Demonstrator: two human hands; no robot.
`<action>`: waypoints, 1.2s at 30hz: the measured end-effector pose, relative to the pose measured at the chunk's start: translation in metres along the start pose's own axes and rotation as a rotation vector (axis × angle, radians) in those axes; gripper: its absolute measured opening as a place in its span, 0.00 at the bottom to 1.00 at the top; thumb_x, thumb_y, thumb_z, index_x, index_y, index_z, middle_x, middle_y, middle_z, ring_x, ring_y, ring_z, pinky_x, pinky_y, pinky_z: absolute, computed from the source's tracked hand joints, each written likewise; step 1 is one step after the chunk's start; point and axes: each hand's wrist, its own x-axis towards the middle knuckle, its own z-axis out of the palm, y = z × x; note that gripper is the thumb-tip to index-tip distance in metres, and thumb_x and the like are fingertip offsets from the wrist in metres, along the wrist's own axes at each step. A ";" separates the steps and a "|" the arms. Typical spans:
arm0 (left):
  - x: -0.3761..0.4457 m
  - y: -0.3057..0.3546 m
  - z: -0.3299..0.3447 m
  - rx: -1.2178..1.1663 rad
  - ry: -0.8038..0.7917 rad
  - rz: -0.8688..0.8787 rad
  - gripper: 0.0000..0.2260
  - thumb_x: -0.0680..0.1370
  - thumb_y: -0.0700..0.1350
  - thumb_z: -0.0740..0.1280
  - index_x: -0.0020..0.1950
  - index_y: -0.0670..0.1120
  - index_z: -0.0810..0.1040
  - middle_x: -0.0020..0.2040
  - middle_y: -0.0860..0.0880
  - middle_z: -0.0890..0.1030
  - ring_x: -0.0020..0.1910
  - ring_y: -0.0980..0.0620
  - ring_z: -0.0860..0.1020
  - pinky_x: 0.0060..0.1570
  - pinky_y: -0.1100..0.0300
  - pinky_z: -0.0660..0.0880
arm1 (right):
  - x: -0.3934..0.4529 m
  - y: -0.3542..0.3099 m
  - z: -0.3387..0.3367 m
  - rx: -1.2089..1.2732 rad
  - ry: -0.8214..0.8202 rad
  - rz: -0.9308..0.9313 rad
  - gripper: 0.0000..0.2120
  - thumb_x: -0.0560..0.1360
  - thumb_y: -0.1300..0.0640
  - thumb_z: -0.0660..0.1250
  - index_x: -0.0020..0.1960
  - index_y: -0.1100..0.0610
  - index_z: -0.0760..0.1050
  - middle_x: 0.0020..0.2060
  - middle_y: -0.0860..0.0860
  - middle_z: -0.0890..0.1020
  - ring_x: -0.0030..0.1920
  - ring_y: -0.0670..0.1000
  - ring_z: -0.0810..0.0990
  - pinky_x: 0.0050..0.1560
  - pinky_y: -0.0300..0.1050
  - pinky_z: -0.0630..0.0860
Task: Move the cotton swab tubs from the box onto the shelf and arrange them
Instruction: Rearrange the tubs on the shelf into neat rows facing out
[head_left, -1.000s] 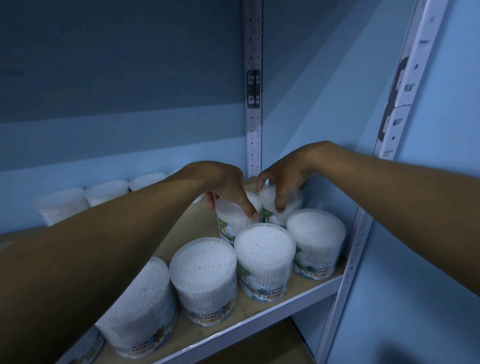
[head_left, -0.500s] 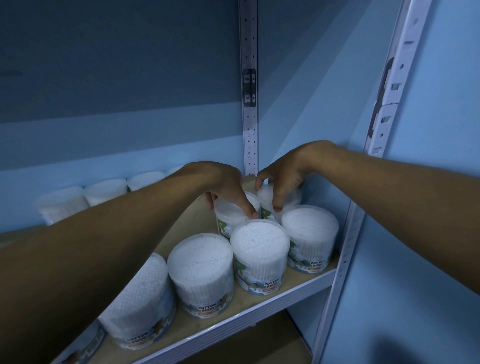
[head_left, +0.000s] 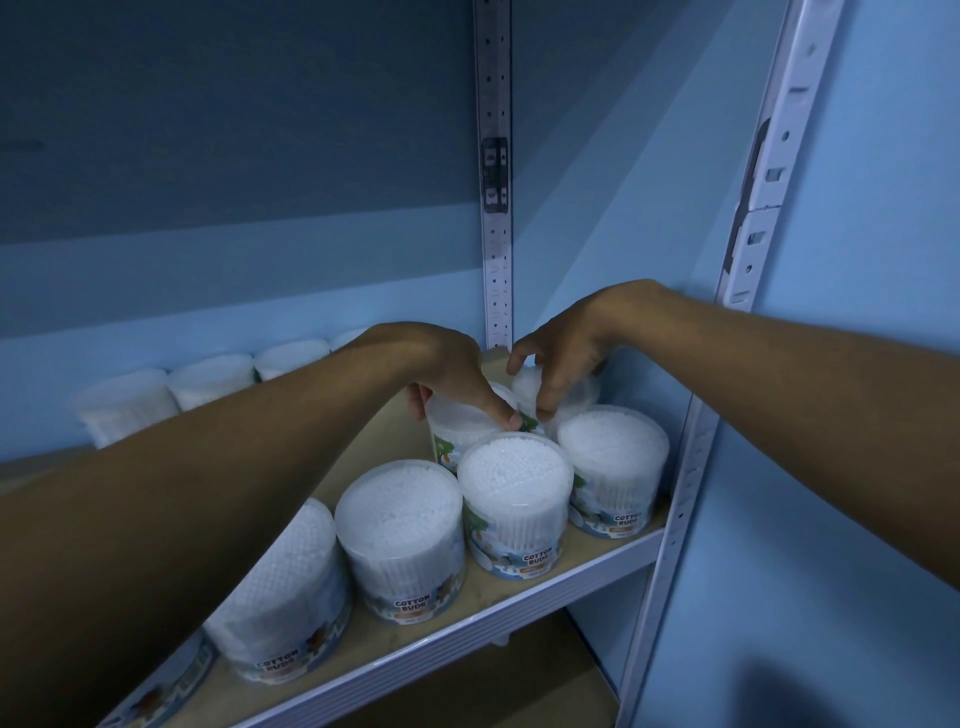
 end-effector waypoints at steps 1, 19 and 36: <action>0.000 -0.001 0.000 0.000 0.004 -0.001 0.43 0.65 0.72 0.72 0.71 0.46 0.71 0.64 0.45 0.76 0.52 0.45 0.82 0.50 0.55 0.83 | -0.001 0.000 -0.001 0.005 0.005 0.000 0.42 0.70 0.43 0.77 0.77 0.42 0.59 0.74 0.49 0.65 0.72 0.57 0.68 0.65 0.57 0.75; -0.008 -0.092 -0.014 0.129 0.221 -0.141 0.25 0.78 0.59 0.65 0.68 0.45 0.74 0.61 0.46 0.76 0.41 0.49 0.80 0.53 0.52 0.81 | 0.041 -0.053 -0.021 -0.072 0.184 -0.101 0.32 0.73 0.38 0.69 0.74 0.42 0.65 0.71 0.47 0.71 0.66 0.52 0.74 0.66 0.51 0.74; 0.017 -0.194 -0.018 0.188 0.290 -0.187 0.37 0.73 0.60 0.71 0.78 0.52 0.61 0.74 0.48 0.64 0.71 0.46 0.67 0.66 0.51 0.70 | 0.111 -0.116 -0.024 -0.048 0.281 -0.171 0.38 0.75 0.41 0.70 0.79 0.44 0.56 0.74 0.51 0.65 0.70 0.55 0.70 0.68 0.52 0.70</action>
